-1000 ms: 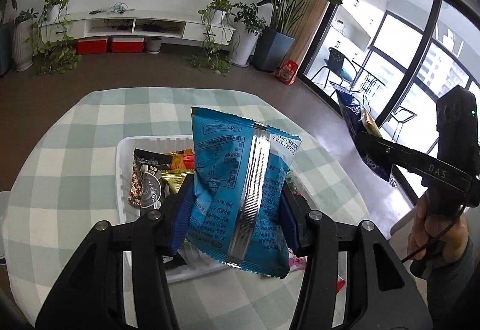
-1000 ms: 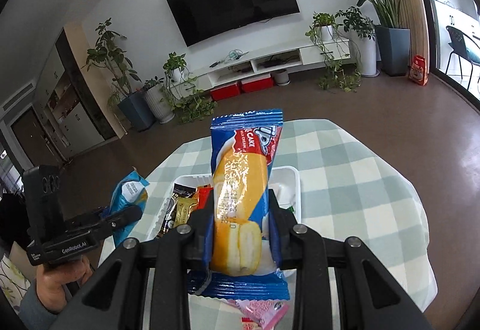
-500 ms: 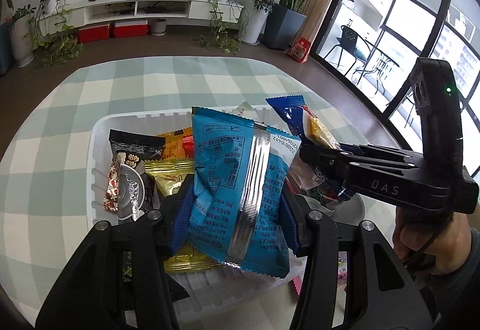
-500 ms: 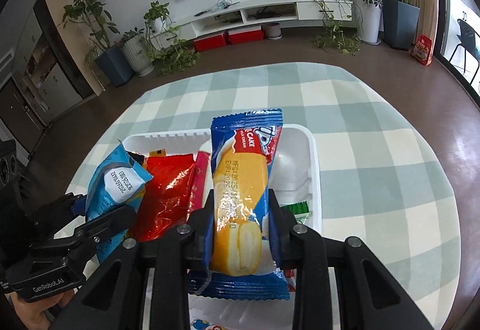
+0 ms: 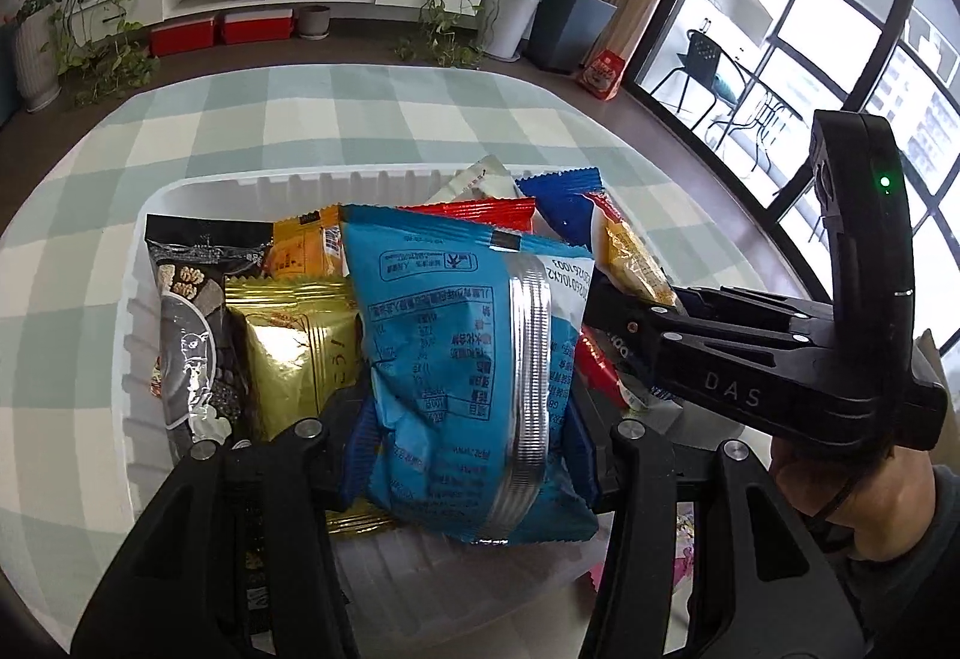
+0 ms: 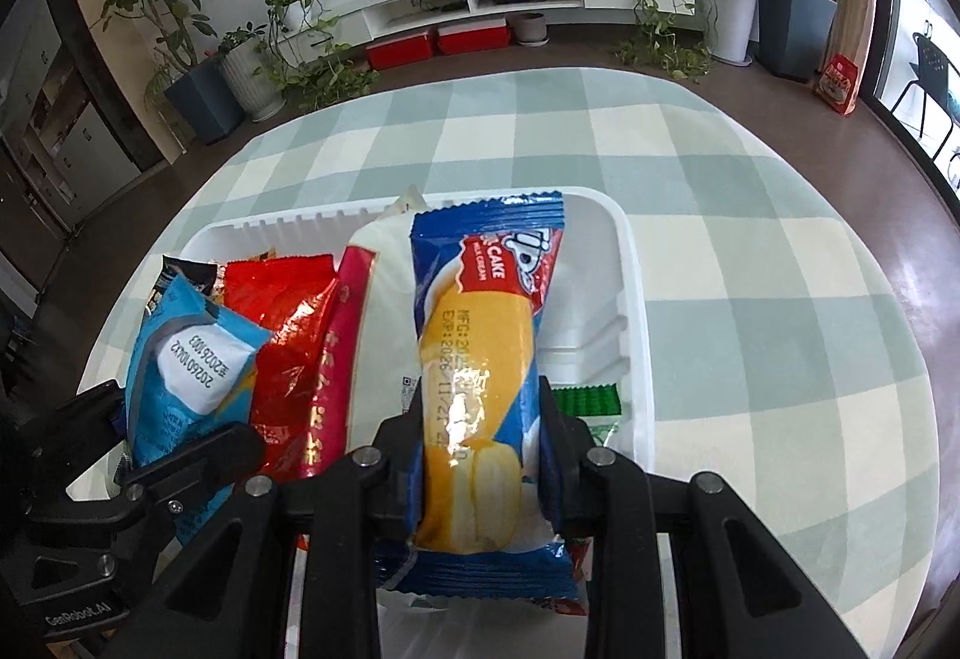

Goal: Organize snacks
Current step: 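Carry both packets over the white tray and open both tools to drop them, then withdraw both tools from the tray toward the pink and red-white packets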

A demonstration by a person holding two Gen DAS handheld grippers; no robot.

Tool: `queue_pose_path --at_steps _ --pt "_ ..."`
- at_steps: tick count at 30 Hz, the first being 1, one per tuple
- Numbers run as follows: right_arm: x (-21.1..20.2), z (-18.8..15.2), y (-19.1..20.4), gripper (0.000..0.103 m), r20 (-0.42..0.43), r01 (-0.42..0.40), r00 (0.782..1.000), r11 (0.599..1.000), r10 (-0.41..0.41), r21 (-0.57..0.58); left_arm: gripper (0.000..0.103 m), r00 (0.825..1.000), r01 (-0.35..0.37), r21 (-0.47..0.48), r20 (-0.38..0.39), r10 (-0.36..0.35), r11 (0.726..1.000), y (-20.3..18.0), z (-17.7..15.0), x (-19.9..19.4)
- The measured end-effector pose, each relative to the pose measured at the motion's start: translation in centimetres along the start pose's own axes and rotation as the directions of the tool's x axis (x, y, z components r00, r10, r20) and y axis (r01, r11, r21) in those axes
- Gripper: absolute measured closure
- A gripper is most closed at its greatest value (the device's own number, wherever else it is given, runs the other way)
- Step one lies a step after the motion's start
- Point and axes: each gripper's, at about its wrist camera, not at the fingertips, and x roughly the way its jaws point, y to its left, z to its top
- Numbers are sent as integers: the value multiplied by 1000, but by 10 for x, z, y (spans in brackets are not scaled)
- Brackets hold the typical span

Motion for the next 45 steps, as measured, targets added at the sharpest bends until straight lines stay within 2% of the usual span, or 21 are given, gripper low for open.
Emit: queue_pose_path --at_steps 10,17,19,25,29,32,35,39,45 --pt "-1 -3 6 69 9 13 1000 1000 -13 -28 52 1000 -9 1 0 9 1000 -3 -2 7" --pt "-15 -4 11 42 57 18 998 999 -16 -34 43 1000 -8 1 21 8 1000 -4 -3 -1" --pt "-20 -3 11 41 70 17 997 999 -15 -35 39 1000 -4 1 30 4 1000 -5 -4 -4" --pt "-27 -2 9 41 83 17 996 999 -14 -40 38 999 -5 1 37 4 1000 -7 -7 -11" --pt "-28 -4 8 41 84 13 996 999 -10 -37 34 999 -11 6 46 11 1000 -8 -9 -14" --pt "-31 -5 7 41 88 4 996 1000 -1 -31 27 998 -18 6 60 17 1000 -9 -10 -20" --pt "-36 -7 7 37 101 -4 995 999 7 -35 24 997 -21 3 72 21 1000 -9 -12 -27" --pt "-50 -13 4 30 113 -31 993 999 34 -26 14 996 -19 3 91 19 1000 -11 -18 -42" --pt "-87 -36 -10 26 138 -82 987 997 82 -10 9 992 -9 7 130 8 1000 -18 -37 -76"
